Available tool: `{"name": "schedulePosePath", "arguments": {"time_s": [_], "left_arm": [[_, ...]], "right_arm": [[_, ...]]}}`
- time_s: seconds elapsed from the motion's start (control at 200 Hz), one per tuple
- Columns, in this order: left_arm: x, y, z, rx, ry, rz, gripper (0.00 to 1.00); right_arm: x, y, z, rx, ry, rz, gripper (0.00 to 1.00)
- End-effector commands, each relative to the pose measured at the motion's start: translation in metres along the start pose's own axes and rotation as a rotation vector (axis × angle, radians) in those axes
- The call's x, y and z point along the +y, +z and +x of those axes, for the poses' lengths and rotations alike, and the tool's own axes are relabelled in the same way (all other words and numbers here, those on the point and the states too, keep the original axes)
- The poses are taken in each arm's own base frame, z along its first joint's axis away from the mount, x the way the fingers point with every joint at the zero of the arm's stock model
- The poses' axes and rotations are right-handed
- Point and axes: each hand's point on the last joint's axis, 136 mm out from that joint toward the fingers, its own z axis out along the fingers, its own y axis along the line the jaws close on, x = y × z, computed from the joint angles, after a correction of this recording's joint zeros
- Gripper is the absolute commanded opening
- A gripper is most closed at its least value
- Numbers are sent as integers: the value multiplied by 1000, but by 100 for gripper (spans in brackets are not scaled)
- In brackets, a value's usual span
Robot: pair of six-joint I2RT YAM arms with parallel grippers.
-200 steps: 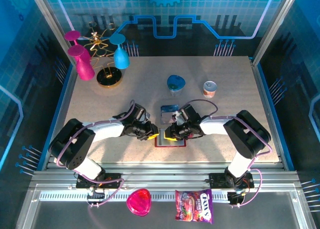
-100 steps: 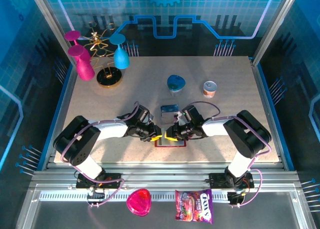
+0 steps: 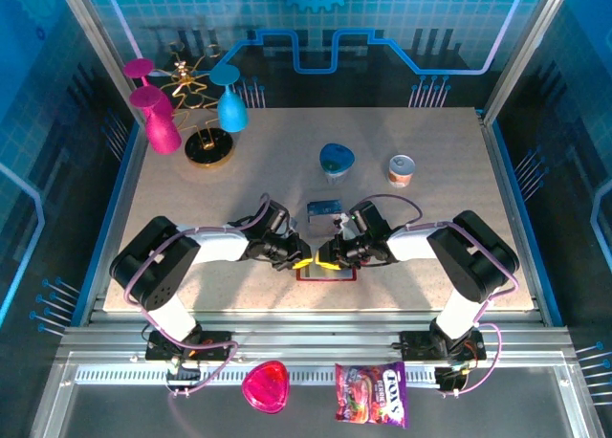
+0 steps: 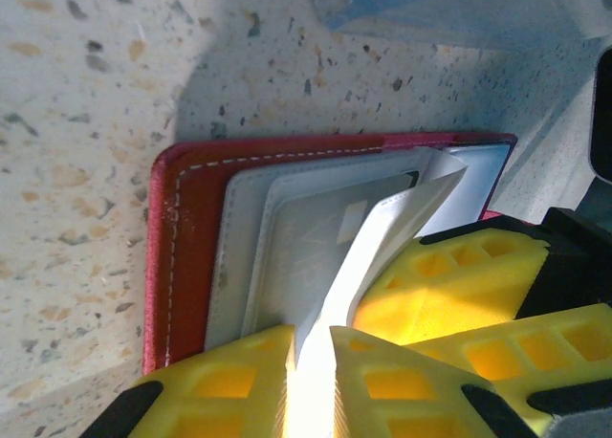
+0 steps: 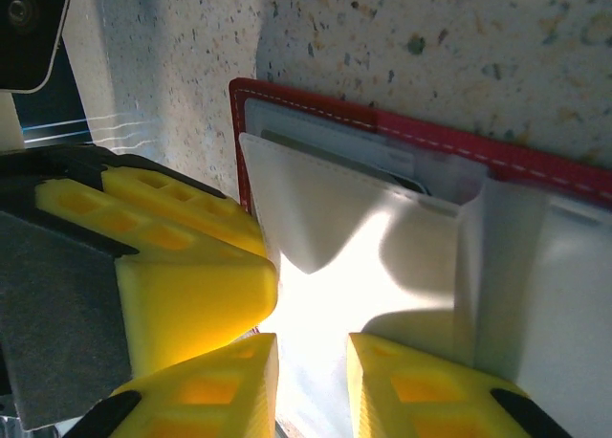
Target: Take the credit cards out of the card holder
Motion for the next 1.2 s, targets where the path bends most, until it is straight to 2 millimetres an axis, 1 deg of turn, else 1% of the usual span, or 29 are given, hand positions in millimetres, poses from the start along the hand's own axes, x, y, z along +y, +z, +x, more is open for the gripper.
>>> {"name": "schedulePosePath", "arguments": {"time_s": [0.0, 0.17, 0.26, 0.4, 0.54, 0.835, 0.946, 1.106, 1.191], "left_arm": [[-11, 4, 2, 23, -1, 26, 14], [-13, 4, 2, 26, 2, 34, 11], [-14, 4, 1, 25, 4, 35, 12], [-14, 3, 1, 23, 2, 36, 13], [-18, 2, 1, 24, 8, 44, 15], [-30, -6, 1, 13, 25, 67, 18], [-37, -9, 0, 12, 33, 80, 20], [-47, -12, 3, 17, 44, 99, 27], [-51, -11, 5, 24, 53, 101, 28]], "right_arm": [[-14, 2, 5, 16, 46, 20, 26], [-15, 2, 5, 15, 47, 21, 26], [-13, 1, 4, 12, 47, 18, 26], [-6, -2, 2, 2, 35, 5, 27], [3, -10, -2, -15, 18, 1, 28], [19, -36, -9, -65, -21, 23, 29], [19, -49, -12, -90, -29, 41, 29], [15, -68, -16, -126, -27, 59, 29], [12, -77, -18, -145, -21, 64, 29]]}}
